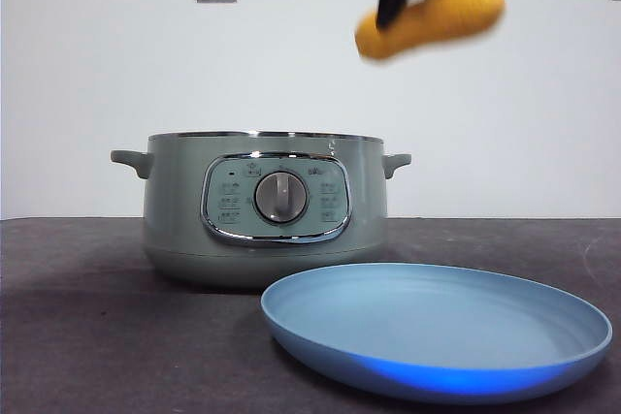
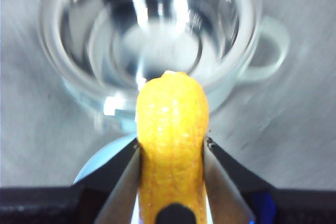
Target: Take the corn out from the steamer,put the corn on the plate,close the lid
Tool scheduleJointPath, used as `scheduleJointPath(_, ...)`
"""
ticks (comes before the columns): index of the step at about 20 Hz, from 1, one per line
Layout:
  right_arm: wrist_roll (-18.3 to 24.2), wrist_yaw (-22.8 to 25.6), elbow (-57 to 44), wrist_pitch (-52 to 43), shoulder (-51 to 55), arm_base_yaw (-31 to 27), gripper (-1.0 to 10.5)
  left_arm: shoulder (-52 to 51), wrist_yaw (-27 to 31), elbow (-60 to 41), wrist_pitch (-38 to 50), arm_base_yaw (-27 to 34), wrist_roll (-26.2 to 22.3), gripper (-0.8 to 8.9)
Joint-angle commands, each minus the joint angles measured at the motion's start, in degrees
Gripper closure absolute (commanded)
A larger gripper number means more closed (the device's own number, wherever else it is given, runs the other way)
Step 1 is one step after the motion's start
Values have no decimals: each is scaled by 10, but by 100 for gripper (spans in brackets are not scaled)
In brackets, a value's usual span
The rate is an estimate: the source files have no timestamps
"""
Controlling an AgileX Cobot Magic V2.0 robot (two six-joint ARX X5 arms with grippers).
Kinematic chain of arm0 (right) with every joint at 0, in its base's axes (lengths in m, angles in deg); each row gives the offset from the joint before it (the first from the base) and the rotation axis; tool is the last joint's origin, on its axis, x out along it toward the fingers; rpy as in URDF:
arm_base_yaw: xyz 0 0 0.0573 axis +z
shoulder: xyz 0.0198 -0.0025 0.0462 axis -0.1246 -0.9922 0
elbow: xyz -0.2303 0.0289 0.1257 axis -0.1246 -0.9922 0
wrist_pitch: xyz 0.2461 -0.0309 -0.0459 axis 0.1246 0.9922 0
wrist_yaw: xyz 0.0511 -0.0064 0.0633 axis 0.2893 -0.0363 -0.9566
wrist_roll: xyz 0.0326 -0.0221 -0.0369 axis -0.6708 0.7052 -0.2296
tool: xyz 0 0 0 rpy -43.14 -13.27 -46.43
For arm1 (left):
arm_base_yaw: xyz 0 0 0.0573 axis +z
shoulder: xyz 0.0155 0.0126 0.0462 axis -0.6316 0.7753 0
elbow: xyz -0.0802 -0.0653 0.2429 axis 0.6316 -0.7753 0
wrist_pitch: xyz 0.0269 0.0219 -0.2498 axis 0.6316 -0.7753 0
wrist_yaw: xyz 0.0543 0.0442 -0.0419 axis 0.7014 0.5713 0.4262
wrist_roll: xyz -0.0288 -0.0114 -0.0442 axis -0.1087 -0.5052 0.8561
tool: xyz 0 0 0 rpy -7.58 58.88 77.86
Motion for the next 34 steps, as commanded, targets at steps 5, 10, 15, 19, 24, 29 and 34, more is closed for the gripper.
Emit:
scheduleJointPath(5, -46, -60, -251, -214, 14, 2, 963, 37, -7, 4, 63, 0, -5, 821)
scheduleJointPath(10, -64, -75, -335, -318, 12, 1, 963, 80, -7, 4, 110, 0, -5, 821)
scheduleJointPath(15, -64, -75, -367, -352, -14, 1, 963, 125, -8, 4, 157, 0, -5, 821)
scheduleJointPath(19, -64, -76, -367, -379, -51, 1, 963, 160, -8, 4, 193, -5, -5, 821)
scheduleJointPath(24, -64, -76, -367, -377, -69, 1, 864, 197, -7, 4, 218, -5, -5, 820)
scheduleJointPath(29, -64, -78, -367, -377, -58, 1, 413, 234, -7, 4, 271, -5, -5, 821)
scheduleJointPath(34, -64, -77, -367, -375, 16, 1, 398, 291, -7, 4, 322, -5, -5, 821)
